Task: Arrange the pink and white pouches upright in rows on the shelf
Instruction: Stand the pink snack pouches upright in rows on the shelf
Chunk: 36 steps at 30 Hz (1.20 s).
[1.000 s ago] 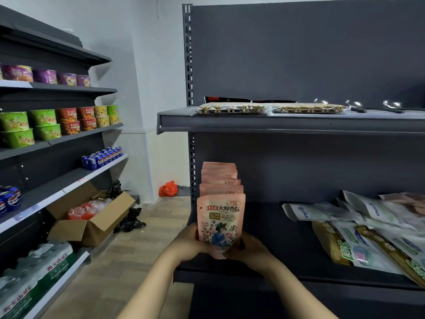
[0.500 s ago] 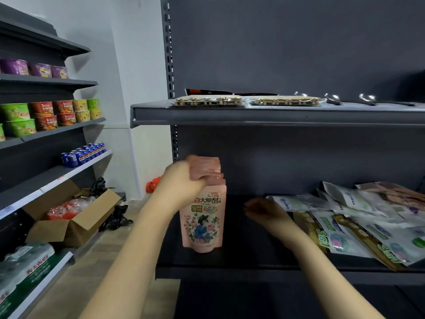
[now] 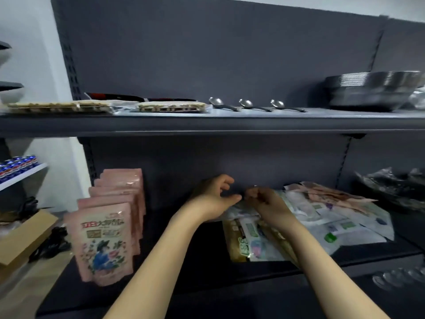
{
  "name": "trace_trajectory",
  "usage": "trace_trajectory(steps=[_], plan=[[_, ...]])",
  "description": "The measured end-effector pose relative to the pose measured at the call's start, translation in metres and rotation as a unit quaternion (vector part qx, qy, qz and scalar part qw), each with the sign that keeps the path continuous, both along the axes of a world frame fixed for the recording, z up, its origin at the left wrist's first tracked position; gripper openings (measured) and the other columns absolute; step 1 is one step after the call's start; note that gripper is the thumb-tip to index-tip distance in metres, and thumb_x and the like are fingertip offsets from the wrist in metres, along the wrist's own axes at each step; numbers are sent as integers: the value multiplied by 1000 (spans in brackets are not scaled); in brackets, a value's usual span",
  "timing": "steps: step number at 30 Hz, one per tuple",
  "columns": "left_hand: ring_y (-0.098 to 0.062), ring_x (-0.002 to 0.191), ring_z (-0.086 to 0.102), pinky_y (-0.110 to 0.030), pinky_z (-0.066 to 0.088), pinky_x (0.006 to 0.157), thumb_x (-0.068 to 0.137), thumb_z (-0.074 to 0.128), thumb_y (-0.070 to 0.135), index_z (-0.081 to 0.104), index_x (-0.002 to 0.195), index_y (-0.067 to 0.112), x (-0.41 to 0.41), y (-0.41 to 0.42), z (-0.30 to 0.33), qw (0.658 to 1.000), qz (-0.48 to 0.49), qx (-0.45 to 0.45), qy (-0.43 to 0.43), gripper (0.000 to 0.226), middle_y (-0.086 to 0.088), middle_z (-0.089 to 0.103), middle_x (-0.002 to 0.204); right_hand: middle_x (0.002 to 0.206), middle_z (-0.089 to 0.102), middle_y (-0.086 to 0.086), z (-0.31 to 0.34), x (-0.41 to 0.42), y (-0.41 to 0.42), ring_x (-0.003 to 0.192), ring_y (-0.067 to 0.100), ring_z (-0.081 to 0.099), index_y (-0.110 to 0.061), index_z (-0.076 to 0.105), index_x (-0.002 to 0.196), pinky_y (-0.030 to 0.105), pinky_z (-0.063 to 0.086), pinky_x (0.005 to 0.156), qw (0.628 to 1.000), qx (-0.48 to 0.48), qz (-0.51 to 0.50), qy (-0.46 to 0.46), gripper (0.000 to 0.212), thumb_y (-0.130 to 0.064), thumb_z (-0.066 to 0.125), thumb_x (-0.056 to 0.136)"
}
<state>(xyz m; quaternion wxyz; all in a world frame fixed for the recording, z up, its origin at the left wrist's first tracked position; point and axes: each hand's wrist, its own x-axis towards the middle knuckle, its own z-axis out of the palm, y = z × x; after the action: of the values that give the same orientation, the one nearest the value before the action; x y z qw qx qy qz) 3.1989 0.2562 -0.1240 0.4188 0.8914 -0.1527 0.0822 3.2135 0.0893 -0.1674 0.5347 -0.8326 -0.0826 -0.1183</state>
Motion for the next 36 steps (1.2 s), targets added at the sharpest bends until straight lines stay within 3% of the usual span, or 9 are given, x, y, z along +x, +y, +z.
trace_trajectory(steps=[8, 11, 14, 18, 21, 24, 29, 32, 36], plan=[[-15, 104, 58, -27, 46, 89, 85, 64, 28, 55, 120, 14, 51, -106, -23, 999, -47, 26, 7, 39, -2, 59, 117, 77, 55, -1, -12, 33, -115, 75, 19, 51, -8, 56, 98, 29, 35, 63, 994, -74, -80, 12, 13, -20, 54, 93], [-15, 101, 58, -31, 49, 91, 85, 64, 30, 54, 121, 16, 67, -134, -34, 998, -49, 39, 27, 40, -3, 58, 119, 82, 60, 1, -20, 52, -146, 83, 24, 59, -13, 56, 99, 34, 46, 68, 991, -47, -120, 48, 17, -28, 56, 91], [-16, 106, 56, -32, 47, 95, 84, 63, 33, 53, 122, 18, 77, -152, -45, 996, -44, 50, 54, 41, -1, 58, 121, 73, 61, 5, -24, 71, -163, 77, 27, 61, -8, 59, 89, 42, 52, 83, 980, 81, -138, 119, 25, -33, 56, 92], [-14, 108, 54, -25, 43, 86, 85, 62, 36, 51, 125, 21, 87, -160, -56, 994, -37, 76, 74, 44, 2, 55, 124, 71, 57, 10, -31, 100, -178, 64, 23, 56, -9, 58, 84, 37, 48, 68, 943, 212, -161, 200, 24, -28, 51, 95], [-14, 107, 54, -29, 46, 92, 85, 61, 34, 51, 124, 22, 94, -158, -58, 994, -16, 76, 78, 42, 1, 55, 124, 82, 61, 13, -52, 131, -195, 59, 23, 57, -5, 57, 105, 35, 49, 58, 919, 299, -139, 217, 32, -33, 55, 90], [-14, 107, 56, -33, 49, 94, 86, 62, 33, 50, 124, 20, 98, -153, -57, 994, -3, 73, 80, 42, 0, 55, 123, 90, 59, 16, -46, 136, -194, 50, 15, 51, -11, 54, 108, 20, 43, 40, 871, 427, -93, 225, 16, -16, 41, 99], [-12, 112, 52, -30, 45, 96, 86, 61, 36, 47, 128, 25, 102, -140, -54, 993, 10, 73, 92, 46, 3, 53, 128, 101, 60, 14, -49, 163, -193, 41, 16, 61, -24, 33, 143, 16, 44, 32, 809, 525, -88, 249, 43, -23, 37, 101], [-14, 117, 51, -31, 44, 98, 86, 61, 36, 47, 128, 25, 104, -133, -52, 993, 20, 77, 82, 45, 2, 51, 132, 114, 60, 14, -43, 166, -185, 43, 17, 65, -15, 42, 133, 19, 48, 34, 823, 499, -132, 237, 34, -13, 40, 99], [-14, 122, 46, -28, 42, 96, 87, 61, 31, 47, 127, 24, 105, -136, -46, 995, 28, 84, 39, 44, 3, 48, 134, 79, 59, 27, -24, 157, -173, 37, 9, 51, -6, 54, 103, 13, 37, 30, 847, 472, -144, 200, 19, -8, 37, 95]])
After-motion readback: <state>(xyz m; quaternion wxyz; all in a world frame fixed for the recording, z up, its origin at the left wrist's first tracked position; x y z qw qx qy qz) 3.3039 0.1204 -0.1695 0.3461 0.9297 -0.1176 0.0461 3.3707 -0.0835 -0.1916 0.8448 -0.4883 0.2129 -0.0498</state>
